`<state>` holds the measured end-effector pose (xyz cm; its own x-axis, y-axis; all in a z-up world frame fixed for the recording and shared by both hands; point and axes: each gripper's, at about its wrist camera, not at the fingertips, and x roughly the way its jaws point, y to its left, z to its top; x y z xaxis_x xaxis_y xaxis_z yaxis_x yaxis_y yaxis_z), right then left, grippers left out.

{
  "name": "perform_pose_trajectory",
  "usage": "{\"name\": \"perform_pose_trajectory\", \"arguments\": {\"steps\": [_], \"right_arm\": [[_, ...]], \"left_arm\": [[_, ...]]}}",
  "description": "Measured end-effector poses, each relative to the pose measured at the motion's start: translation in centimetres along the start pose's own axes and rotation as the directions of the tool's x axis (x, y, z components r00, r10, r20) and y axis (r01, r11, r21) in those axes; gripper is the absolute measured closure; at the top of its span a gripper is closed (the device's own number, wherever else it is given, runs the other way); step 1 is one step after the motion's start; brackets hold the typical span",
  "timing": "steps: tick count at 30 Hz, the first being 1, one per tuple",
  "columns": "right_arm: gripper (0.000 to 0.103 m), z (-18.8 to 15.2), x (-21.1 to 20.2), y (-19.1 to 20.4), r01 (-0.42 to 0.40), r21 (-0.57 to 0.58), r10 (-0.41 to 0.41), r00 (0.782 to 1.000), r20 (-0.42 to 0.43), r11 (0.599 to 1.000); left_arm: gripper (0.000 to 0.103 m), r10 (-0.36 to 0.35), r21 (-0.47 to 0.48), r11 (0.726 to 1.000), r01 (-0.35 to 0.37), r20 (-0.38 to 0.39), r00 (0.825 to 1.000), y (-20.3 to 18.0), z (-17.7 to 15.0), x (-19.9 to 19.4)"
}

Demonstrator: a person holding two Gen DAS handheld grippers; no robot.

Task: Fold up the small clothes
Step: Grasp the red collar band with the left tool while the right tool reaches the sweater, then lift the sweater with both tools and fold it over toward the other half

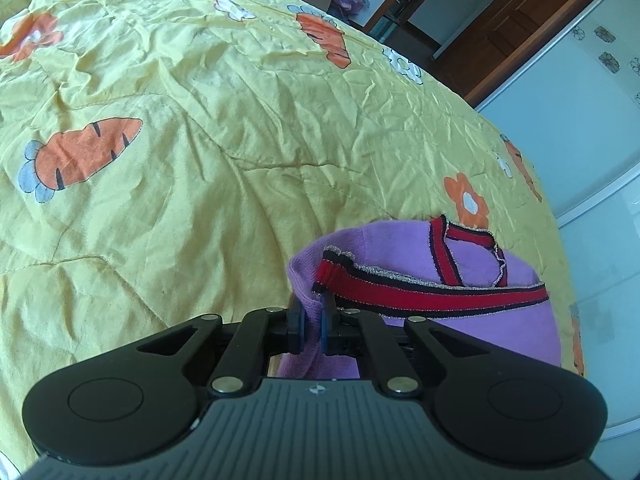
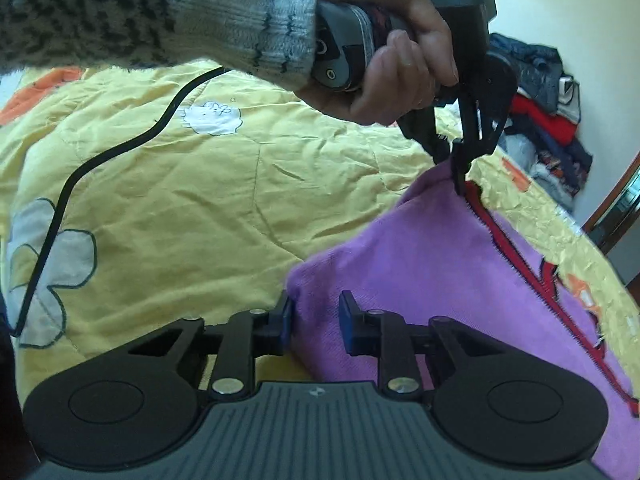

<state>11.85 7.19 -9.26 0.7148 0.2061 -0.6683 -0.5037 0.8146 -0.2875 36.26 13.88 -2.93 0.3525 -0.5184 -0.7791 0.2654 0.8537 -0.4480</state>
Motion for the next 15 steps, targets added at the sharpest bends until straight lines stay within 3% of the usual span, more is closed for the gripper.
{"name": "perform_pose_trajectory", "arguments": {"steps": [5, 7, 11, 13, 15], "right_arm": [[0.096, -0.3, -0.6, -1.4, -0.044, 0.093, 0.039, 0.998, 0.058, 0.995], [0.096, -0.5, -0.6, -3.1, -0.119, 0.221, 0.103, 0.991, 0.082, 0.968], [0.097, -1.6, -0.2, -8.1, -0.286, 0.513, 0.242, 0.958, 0.153, 0.809], [0.097, -2.3, -0.4, -9.8, -0.358, 0.596, 0.290, 0.934, 0.210, 0.719], [0.097, -2.7, -0.8, -10.9, -0.394, 0.639, 0.311, 0.918, 0.245, 0.660]], "left_arm": [[0.095, -0.016, -0.006, 1.000, 0.016, 0.005, 1.000, -0.2, 0.1, -0.2], [0.095, -0.055, -0.033, 0.998, 0.055, 0.002, 0.998, 0.2, 0.1, -0.1], [0.095, -0.170, -0.163, 0.972, 0.169, 0.004, 0.985, 1.9, 0.2, 0.0], [0.096, -0.190, -0.205, 0.961, 0.188, 0.008, 0.982, 2.4, 0.3, 0.1], [0.096, -0.213, -0.243, 0.947, 0.210, 0.017, 0.977, 2.8, 0.3, 0.2]]}}
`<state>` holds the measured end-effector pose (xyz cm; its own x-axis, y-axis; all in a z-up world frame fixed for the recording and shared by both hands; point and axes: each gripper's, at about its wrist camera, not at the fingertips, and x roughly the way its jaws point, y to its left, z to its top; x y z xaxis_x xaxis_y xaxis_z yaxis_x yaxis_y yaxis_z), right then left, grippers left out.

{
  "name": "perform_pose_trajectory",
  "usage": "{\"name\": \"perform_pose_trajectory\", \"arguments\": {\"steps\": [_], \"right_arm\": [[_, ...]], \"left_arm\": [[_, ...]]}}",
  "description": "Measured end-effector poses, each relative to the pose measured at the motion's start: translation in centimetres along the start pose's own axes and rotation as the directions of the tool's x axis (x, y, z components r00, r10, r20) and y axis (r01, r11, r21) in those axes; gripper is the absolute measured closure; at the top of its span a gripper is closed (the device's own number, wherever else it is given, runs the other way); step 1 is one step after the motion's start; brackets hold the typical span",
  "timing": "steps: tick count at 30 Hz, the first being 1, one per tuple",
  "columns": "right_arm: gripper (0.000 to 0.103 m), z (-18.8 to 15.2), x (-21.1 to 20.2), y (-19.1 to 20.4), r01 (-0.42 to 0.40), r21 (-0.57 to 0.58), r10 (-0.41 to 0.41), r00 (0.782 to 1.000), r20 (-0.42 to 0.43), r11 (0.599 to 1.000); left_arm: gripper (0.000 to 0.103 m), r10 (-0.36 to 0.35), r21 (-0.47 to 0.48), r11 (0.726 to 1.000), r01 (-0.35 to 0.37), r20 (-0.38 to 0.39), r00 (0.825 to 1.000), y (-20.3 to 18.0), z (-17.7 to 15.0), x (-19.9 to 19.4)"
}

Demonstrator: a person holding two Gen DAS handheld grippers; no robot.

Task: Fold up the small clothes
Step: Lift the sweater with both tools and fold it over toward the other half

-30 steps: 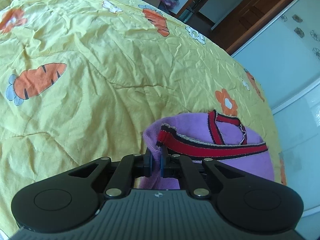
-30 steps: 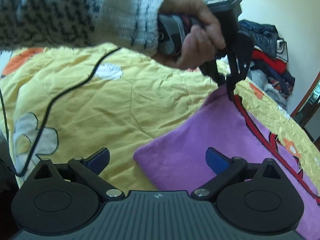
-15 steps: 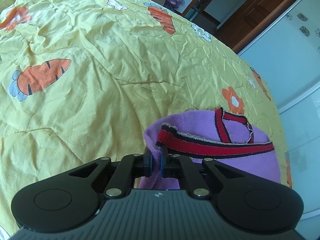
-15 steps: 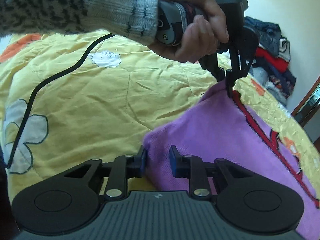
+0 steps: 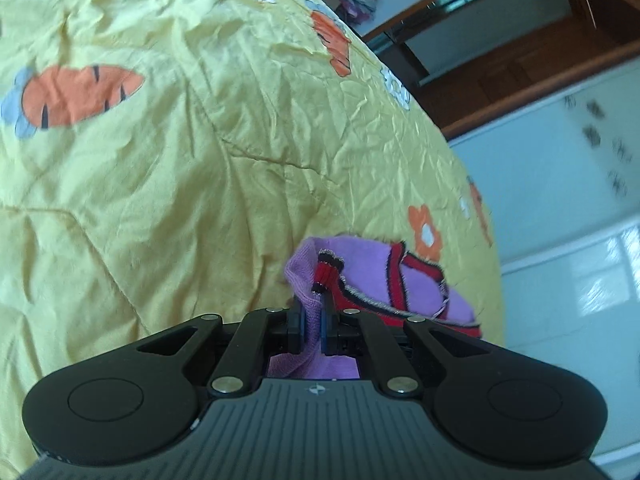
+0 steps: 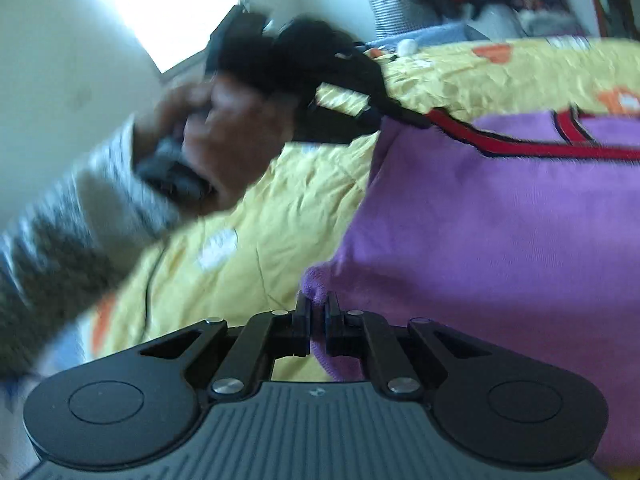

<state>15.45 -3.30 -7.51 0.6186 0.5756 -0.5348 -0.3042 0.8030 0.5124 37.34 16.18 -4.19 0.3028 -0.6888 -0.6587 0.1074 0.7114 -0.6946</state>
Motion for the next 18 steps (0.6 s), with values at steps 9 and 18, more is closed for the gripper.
{"name": "perform_pose_trajectory", "arguments": {"steps": [9, 18], "right_arm": [[0.097, 1.3, -6.0, -2.8, -0.110, 0.124, 0.090, 0.984, 0.154, 0.986], [0.097, 1.0, -12.8, -8.4, -0.125, 0.257, 0.043, 0.952, 0.302, 0.958]], "left_arm": [[0.097, -0.055, 0.008, 0.998, 0.055, 0.031, 0.998, -4.1, 0.0, 0.5], [0.097, -0.104, 0.072, 0.992, 0.106, -0.037, 0.994, -11.6, -1.7, 6.5]]}}
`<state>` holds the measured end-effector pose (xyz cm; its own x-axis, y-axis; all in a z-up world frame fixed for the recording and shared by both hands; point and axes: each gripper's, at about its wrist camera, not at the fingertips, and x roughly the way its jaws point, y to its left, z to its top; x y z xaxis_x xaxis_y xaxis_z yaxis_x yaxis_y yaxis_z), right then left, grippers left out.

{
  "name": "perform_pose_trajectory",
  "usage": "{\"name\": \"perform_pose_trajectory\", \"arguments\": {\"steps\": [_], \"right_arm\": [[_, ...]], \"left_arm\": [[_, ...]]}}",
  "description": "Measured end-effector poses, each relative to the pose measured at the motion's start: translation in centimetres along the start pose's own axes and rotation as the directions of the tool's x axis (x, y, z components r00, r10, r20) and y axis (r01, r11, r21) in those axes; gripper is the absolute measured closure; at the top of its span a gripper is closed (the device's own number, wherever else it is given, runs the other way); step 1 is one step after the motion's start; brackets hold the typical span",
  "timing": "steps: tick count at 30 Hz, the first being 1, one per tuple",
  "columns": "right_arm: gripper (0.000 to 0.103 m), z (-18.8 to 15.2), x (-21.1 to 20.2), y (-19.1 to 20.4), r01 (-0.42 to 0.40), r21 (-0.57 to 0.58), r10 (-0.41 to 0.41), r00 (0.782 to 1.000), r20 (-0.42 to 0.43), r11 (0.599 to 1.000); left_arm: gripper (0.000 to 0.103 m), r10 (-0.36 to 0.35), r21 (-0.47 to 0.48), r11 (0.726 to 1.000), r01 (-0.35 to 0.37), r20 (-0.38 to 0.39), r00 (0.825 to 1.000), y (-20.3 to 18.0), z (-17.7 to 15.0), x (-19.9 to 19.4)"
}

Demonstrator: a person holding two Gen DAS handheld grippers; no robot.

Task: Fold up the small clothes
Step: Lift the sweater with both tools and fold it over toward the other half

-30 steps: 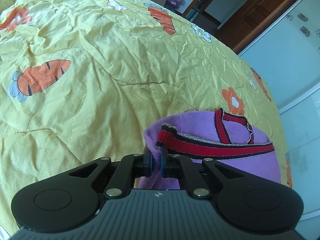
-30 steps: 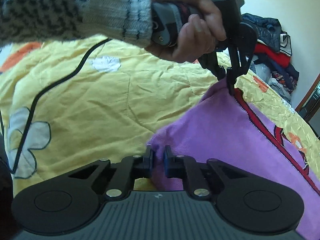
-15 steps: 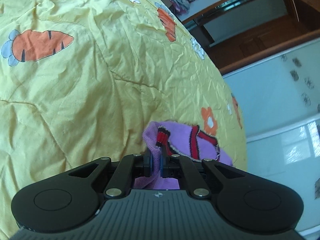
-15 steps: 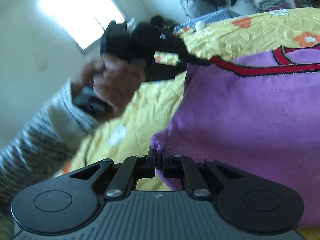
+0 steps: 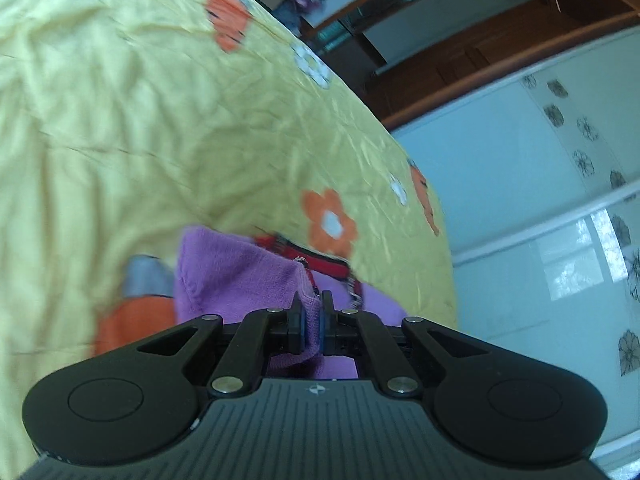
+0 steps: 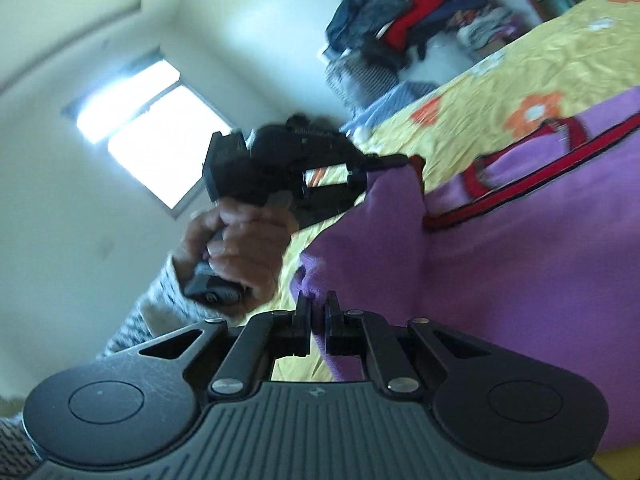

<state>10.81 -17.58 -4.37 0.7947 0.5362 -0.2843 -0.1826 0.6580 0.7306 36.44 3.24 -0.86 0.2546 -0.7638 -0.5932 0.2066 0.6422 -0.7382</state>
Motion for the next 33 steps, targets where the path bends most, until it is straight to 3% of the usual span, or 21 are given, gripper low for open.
{"name": "perform_pose_trajectory", "arguments": {"steps": [8, 17, 27, 31, 33], "right_arm": [[0.097, 1.9, -7.0, -4.8, 0.012, 0.145, -0.036, 0.986, 0.161, 0.989], [0.097, 1.8, -14.3, -8.3, 0.088, 0.239, -0.162, 0.936, 0.312, 0.967], [0.097, -1.4, -19.3, -12.3, 0.134, 0.385, -0.281, 0.891, 0.357, 0.913], [0.097, -2.0, -20.4, -13.3, 0.155, 0.418, -0.318, 0.879, 0.355, 0.895], [0.097, -2.5, -20.8, -13.5, 0.206, 0.430, -0.366, 0.870, 0.332, 0.879]], "left_arm": [[0.097, -0.088, -0.010, 0.996, 0.088, -0.087, 0.992, -4.6, -1.6, 8.1], [0.097, -0.142, 0.011, 0.989, 0.146, -0.187, 0.972, -11.0, -4.2, 17.4], [0.097, -0.099, 0.094, 0.987, 0.132, -0.296, 0.950, -16.2, -8.6, 25.0], [0.097, -0.088, 0.099, 0.987, 0.124, -0.307, 0.948, -16.3, -9.5, 26.2], [0.097, -0.057, 0.127, 0.987, 0.099, -0.302, 0.952, -16.7, -9.7, 26.6]]}}
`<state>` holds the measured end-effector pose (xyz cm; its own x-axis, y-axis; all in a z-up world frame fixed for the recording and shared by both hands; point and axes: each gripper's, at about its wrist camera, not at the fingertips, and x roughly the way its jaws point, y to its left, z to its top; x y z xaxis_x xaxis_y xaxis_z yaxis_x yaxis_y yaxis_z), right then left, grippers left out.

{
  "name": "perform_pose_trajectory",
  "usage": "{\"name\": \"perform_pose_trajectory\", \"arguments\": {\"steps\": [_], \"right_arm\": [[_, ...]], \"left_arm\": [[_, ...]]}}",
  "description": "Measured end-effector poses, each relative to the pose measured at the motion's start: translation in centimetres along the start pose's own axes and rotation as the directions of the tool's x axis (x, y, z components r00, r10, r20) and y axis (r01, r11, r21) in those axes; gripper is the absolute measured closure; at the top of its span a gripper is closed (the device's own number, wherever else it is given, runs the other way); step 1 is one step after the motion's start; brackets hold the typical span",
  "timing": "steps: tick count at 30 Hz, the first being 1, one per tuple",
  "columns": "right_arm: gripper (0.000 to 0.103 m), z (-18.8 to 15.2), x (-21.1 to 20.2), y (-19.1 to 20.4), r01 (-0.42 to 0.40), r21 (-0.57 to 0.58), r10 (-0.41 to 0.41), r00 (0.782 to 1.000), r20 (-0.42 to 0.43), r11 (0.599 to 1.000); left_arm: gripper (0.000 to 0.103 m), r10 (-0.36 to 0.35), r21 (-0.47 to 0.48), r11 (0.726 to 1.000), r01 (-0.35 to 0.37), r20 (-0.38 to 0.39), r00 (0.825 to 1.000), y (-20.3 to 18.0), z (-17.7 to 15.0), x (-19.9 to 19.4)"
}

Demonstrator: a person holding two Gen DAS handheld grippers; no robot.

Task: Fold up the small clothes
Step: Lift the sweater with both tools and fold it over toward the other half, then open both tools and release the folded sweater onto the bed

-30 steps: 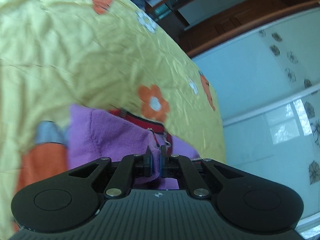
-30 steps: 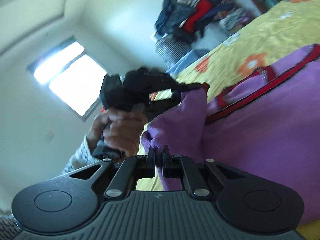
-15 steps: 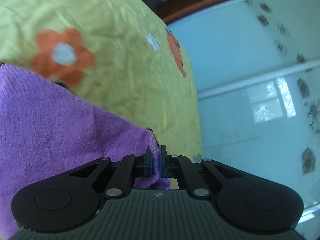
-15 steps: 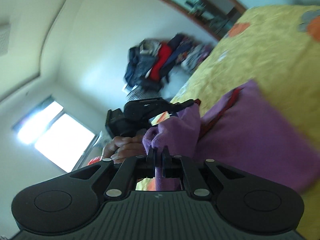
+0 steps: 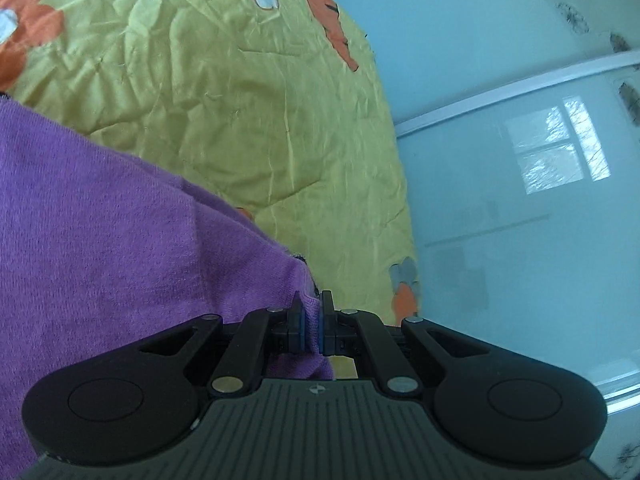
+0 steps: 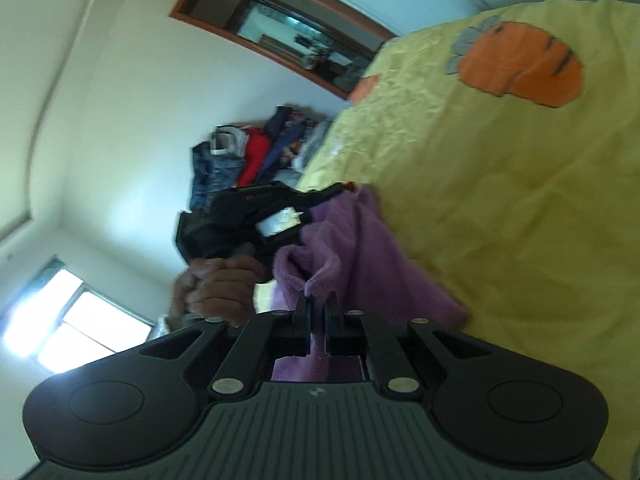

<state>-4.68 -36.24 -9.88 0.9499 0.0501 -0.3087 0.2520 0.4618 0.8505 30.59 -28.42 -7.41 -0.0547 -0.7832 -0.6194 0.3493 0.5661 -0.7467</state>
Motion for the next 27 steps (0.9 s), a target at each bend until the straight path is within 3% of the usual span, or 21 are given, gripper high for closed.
{"name": "perform_pose_trajectory", "arguments": {"steps": [2, 3, 4, 7, 10, 12, 16, 19, 22, 24, 27], "right_arm": [[0.085, -0.3, 0.1, -0.9, 0.057, 0.005, -0.057, 0.997, -0.052, 0.998], [0.073, -0.4, 0.1, -1.2, 0.111, 0.007, -0.110, 0.991, -0.082, 0.994], [0.058, -0.5, -0.2, -0.8, 0.104, -0.018, -0.105, 0.991, -0.083, 0.994], [0.033, -0.5, -1.8, 2.7, 0.175, -0.249, -0.185, 0.983, -0.014, 0.952], [0.033, 0.0, -2.6, 4.9, 0.126, -0.417, -0.133, 0.991, 0.013, 0.900], [0.033, 0.6, -1.8, 5.5, 0.115, -0.488, -0.130, 0.991, 0.001, 0.865], [0.033, 2.5, 1.9, 5.3, 0.068, -0.547, -0.129, 0.989, -0.074, 0.835], [0.035, 5.2, 5.5, 4.0, 0.018, -0.471, -0.102, 0.983, -0.155, 0.882], [0.058, 7.1, 7.5, 2.5, -0.026, -0.328, -0.046, 0.977, -0.210, 0.944], [0.059, 8.2, 9.2, 1.3, -0.043, -0.252, -0.024, 0.966, -0.258, 0.967], [0.090, 8.7, 10.5, 1.2, -0.050, -0.262, -0.034, 0.952, -0.304, 0.964]], "left_arm": [[0.097, 0.025, 0.019, 0.999, -0.025, -0.009, 1.000, -0.4, 0.2, 0.9], [0.097, 0.035, 0.031, 0.999, -0.035, -0.017, 0.999, -0.7, 0.3, 1.2], [0.097, 0.038, 0.035, 0.999, -0.038, -0.019, 0.999, -1.0, 0.3, 1.0], [0.097, -0.021, 0.089, 0.996, 0.018, 0.031, 0.999, -2.3, 0.4, -2.1], [0.088, 0.003, 0.164, 0.986, -0.020, 0.104, 0.995, -3.2, -0.5, -7.1], [0.059, 0.030, 0.193, 0.980, -0.058, 0.144, 0.989, -2.8, -2.2, -10.3], [0.056, 0.108, 0.279, 0.947, -0.156, 0.179, 0.978, -1.6, -8.8, -14.5], [0.056, 0.174, 0.319, 0.920, -0.227, 0.187, 0.967, -0.5, -13.6, -15.4], [0.056, 0.208, 0.341, 0.902, -0.265, 0.195, 0.958, 0.3, -16.8, -15.0], [0.054, 0.235, 0.353, 0.888, -0.294, 0.199, 0.951, 0.8, -18.0, -14.4], [0.053, 0.287, 0.388, 0.853, -0.348, 0.208, 0.935, 1.3, -18.9, -13.0]]}}
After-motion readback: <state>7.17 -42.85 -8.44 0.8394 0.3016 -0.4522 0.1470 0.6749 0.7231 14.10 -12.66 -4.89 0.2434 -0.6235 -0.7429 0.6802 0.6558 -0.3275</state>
